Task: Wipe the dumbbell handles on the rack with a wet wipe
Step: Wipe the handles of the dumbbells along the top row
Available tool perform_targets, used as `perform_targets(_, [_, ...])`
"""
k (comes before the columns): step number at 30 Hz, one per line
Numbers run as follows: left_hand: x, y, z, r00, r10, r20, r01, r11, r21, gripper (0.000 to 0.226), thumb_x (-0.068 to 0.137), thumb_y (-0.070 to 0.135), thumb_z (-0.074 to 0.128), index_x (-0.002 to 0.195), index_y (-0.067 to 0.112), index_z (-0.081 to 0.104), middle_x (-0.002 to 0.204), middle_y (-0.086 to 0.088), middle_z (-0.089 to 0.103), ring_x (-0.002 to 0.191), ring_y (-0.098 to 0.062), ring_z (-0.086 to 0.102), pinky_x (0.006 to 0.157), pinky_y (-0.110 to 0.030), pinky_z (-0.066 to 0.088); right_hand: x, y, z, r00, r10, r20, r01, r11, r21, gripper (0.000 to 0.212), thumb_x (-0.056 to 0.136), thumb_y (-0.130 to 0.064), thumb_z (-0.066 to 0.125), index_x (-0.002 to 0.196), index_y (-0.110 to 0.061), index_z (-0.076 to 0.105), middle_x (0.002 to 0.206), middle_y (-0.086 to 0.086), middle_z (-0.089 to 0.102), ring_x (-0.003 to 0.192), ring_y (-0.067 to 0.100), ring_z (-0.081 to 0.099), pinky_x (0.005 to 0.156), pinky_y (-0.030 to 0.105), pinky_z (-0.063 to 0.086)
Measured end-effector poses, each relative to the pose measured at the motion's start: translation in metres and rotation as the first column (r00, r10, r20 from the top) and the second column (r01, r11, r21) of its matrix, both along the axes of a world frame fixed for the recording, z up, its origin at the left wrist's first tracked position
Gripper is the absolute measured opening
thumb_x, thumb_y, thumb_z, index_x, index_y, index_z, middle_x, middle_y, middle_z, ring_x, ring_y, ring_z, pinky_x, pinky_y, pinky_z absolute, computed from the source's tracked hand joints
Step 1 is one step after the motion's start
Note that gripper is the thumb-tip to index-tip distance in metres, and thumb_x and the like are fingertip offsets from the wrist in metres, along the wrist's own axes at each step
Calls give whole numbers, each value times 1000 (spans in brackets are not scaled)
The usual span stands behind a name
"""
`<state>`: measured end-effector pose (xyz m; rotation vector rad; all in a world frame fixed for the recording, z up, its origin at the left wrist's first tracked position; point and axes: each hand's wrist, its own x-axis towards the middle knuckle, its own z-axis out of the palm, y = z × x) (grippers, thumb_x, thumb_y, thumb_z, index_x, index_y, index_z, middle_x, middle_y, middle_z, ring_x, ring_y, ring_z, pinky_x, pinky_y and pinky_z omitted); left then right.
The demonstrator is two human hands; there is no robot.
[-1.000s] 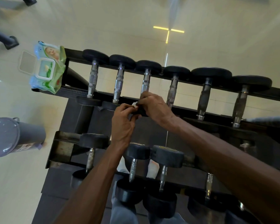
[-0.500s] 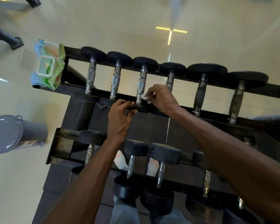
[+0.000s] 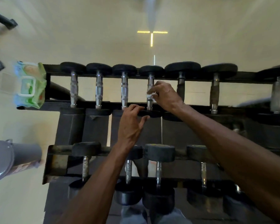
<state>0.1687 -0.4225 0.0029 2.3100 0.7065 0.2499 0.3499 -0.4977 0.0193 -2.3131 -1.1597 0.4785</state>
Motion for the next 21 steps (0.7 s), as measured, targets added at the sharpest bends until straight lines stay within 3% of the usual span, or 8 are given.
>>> perform_targets(2, [5,0,-2,1000,-2,13,2,1000,-31,32,88,25,81,114,10,72,112,-2,66,100,-15,62,90,-27,53,-6,-4,-2,998,45,41,-44,999,-27,21,89,-7,75,109,-11,77,114,5,64,100,17,64,88,26,56])
perform_targets(5, [9,1,-2,1000,8,16,-8,999,-36,24,86,23,83,103,9,75,102,-1,66,85,-9,59,76,-10,44,-15,-8,-8,995,92,34,-90,994,-62,16,91,-8,72,107,-8,76,112,5,64,96,15,64,81,8,47])
perform_targets(9, [9,4,-6,1000,14,17,-13,999,-42,18,83,21,85,96,10,78,94,2,64,77,-5,54,68,-4,41,-16,-12,-11,983,185,-2,-182,966,-181,15,93,-12,66,104,-13,77,104,4,65,91,19,63,79,31,54])
perform_targets(11, [10,4,-8,999,19,36,-18,999,-46,16,83,18,85,94,10,78,93,2,64,76,-6,54,71,0,40,-13,-10,-7,975,220,12,-213,957,-199,11,94,-17,67,100,-13,75,99,3,63,85,17,62,72,28,53])
perform_targets(13, [9,3,-9,998,26,56,-23,999,-46,15,83,18,85,94,10,78,94,2,65,77,-6,56,70,-3,41,-14,-3,-3,960,280,14,-270,935,-228,11,97,-25,65,98,-15,69,95,2,60,78,13,60,66,23,51])
perform_targets(18, [6,1,-15,992,50,114,-44,997,-59,16,86,17,83,97,8,77,99,-2,68,84,-11,62,79,-21,53,-17,1,-8,926,377,-4,-368,900,-233,12,101,-33,55,91,-26,57,90,0,58,74,11,59,69,32,57])
perform_targets(21, [6,-4,-16,991,61,116,-55,997,-57,16,85,17,83,98,9,77,101,-3,69,88,-15,64,81,-26,55,-12,-10,-9,921,390,20,-376,900,-218,13,99,-33,60,93,-22,66,95,-3,54,76,8,57,67,26,54])
